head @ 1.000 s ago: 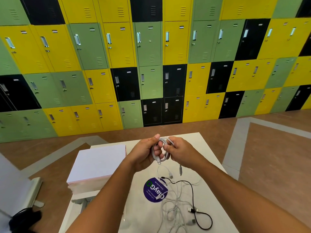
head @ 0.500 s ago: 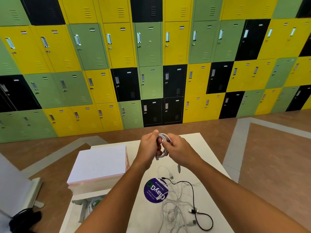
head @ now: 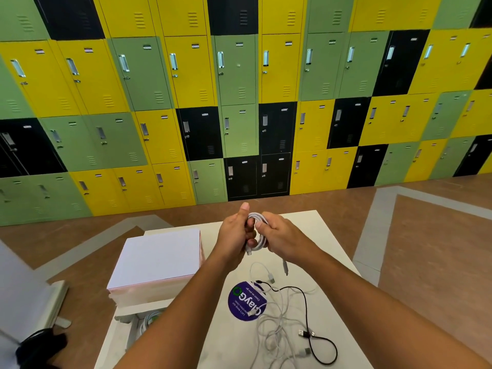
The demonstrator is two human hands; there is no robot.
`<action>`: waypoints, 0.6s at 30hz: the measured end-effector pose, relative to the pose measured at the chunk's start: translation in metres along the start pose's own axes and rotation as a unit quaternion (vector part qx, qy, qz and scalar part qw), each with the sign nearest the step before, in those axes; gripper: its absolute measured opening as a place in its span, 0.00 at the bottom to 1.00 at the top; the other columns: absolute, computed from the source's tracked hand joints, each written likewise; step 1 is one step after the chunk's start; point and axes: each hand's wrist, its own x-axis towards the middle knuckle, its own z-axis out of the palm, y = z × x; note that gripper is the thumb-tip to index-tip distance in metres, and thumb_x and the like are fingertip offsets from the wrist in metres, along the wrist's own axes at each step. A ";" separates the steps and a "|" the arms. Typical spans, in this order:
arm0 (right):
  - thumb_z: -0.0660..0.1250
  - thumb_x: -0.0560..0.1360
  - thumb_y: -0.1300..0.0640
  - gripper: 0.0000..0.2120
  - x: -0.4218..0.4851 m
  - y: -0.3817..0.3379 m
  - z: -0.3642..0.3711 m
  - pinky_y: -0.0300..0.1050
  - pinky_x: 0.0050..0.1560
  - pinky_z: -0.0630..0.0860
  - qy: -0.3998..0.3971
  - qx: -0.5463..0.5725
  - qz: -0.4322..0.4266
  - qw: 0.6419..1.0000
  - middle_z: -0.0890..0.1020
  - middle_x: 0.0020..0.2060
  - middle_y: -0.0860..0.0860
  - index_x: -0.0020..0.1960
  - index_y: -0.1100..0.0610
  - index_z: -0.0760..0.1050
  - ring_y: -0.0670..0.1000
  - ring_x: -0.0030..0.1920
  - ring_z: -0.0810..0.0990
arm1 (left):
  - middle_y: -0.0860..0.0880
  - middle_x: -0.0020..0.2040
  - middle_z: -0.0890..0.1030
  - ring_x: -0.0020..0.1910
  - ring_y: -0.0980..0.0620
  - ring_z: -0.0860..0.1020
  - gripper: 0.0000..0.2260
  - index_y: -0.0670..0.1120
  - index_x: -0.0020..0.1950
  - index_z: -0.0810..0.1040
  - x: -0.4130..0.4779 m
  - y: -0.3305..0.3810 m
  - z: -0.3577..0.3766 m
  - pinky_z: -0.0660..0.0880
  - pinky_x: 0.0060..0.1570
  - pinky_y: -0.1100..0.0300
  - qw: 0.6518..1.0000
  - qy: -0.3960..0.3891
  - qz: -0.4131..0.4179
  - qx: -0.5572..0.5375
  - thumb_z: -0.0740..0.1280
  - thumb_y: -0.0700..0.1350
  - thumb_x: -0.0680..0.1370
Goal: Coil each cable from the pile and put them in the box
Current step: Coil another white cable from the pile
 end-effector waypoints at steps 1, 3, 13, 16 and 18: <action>0.57 0.84 0.48 0.11 0.000 0.000 0.000 0.48 0.40 0.77 -0.007 0.012 0.002 1.000 0.79 0.40 0.49 0.54 0.52 0.74 0.48 0.39 0.77 | 0.49 0.26 0.65 0.25 0.55 0.64 0.22 0.44 0.35 0.70 0.000 -0.001 0.000 0.64 0.27 0.61 1.000 0.007 0.002 0.006 0.58 0.56 0.84; 0.60 0.83 0.50 0.08 -0.002 0.001 -0.003 0.44 0.37 0.75 -0.010 0.056 0.011 0.998 0.80 0.38 0.50 0.52 0.53 0.74 0.46 0.34 0.76 | 0.50 0.26 0.66 0.25 0.55 0.63 0.22 0.44 0.35 0.69 0.000 0.000 -0.002 0.63 0.26 0.61 1.000 0.030 0.006 0.004 0.58 0.56 0.84; 0.70 0.78 0.52 0.07 -0.005 0.019 -0.026 0.41 0.40 0.76 0.034 0.081 0.037 0.995 0.83 0.39 0.47 0.47 0.52 0.86 0.45 0.40 0.79 | 0.51 0.26 0.61 0.24 0.56 0.59 0.22 0.45 0.34 0.67 0.005 0.005 -0.025 0.58 0.21 0.64 0.993 0.027 -0.023 -0.116 0.58 0.54 0.85; 0.71 0.77 0.59 0.05 0.000 0.010 -0.025 0.41 0.37 0.78 0.087 0.205 0.037 0.974 0.83 0.34 0.54 0.47 0.61 0.84 0.50 0.34 0.80 | 0.52 0.26 0.61 0.23 0.57 0.58 0.21 0.45 0.34 0.67 0.002 0.004 -0.017 0.57 0.21 0.65 0.992 -0.016 -0.035 -0.124 0.59 0.54 0.84; 0.72 0.76 0.63 0.04 0.002 0.005 -0.024 0.44 0.37 0.80 0.125 0.285 0.040 0.949 0.84 0.36 0.59 0.48 0.65 0.81 0.54 0.34 0.81 | 0.52 0.26 0.60 0.22 0.57 0.58 0.21 0.46 0.34 0.67 -0.001 0.004 -0.012 0.56 0.21 0.65 0.989 -0.048 -0.044 -0.131 0.59 0.54 0.84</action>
